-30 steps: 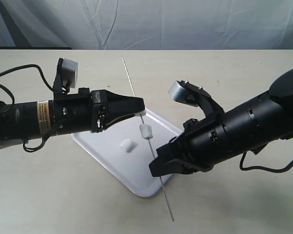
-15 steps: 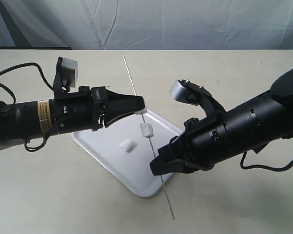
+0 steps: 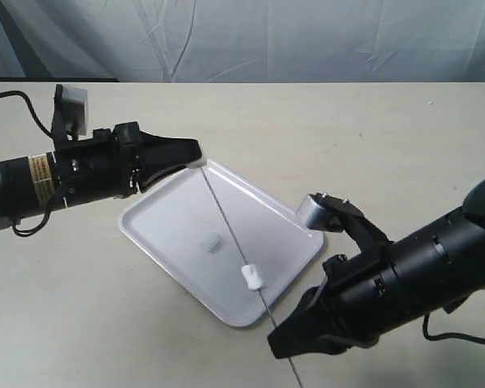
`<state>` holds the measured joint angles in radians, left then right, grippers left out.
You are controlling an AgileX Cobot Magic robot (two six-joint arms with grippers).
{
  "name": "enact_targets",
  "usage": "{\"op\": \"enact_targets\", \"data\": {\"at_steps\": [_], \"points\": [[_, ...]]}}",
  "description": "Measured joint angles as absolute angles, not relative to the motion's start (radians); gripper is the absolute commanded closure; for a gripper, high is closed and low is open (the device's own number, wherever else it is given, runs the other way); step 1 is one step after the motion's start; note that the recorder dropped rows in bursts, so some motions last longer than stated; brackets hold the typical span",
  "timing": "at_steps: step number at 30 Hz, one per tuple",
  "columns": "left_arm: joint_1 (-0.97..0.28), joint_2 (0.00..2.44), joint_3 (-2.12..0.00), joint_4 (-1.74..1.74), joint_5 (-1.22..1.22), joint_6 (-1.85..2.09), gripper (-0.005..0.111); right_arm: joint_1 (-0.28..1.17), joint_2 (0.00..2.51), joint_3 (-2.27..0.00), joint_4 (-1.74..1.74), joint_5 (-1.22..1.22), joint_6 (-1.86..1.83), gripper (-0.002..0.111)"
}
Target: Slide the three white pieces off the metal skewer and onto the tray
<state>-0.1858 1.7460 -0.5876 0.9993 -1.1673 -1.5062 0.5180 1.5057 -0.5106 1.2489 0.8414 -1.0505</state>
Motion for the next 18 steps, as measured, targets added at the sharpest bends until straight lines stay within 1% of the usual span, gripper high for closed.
{"op": "enact_targets", "data": {"at_steps": [4,7,10,14,16,17,18], "points": [[-0.094,1.746,-0.594,0.954,-1.157,-1.506,0.096,0.52,1.51,-0.461,1.181,0.869,-1.044,0.109],[-0.063,1.746,-0.594,1.0,-1.109,-1.506,0.096,0.52,1.51,-0.457,1.179,0.856,-1.042,0.109],[-0.083,1.746,-0.594,1.081,-1.007,-1.507,0.096,0.52,1.512,-0.457,1.218,0.809,-1.04,0.109],[-0.156,1.746,-0.594,1.138,-0.846,-1.48,0.095,0.52,1.512,-0.469,1.286,0.773,-1.04,0.109],[-0.204,1.751,-0.594,1.122,-0.793,-1.418,0.088,0.52,1.512,-0.494,1.323,0.778,-1.04,0.109],[-0.218,1.758,-0.594,1.109,-0.785,-1.398,0.076,0.52,1.512,-0.5,1.334,0.778,-1.04,0.109],[-0.24,1.774,-0.594,1.086,-0.773,-1.36,0.071,0.52,1.512,-0.51,1.356,0.785,-1.04,0.109]]}}
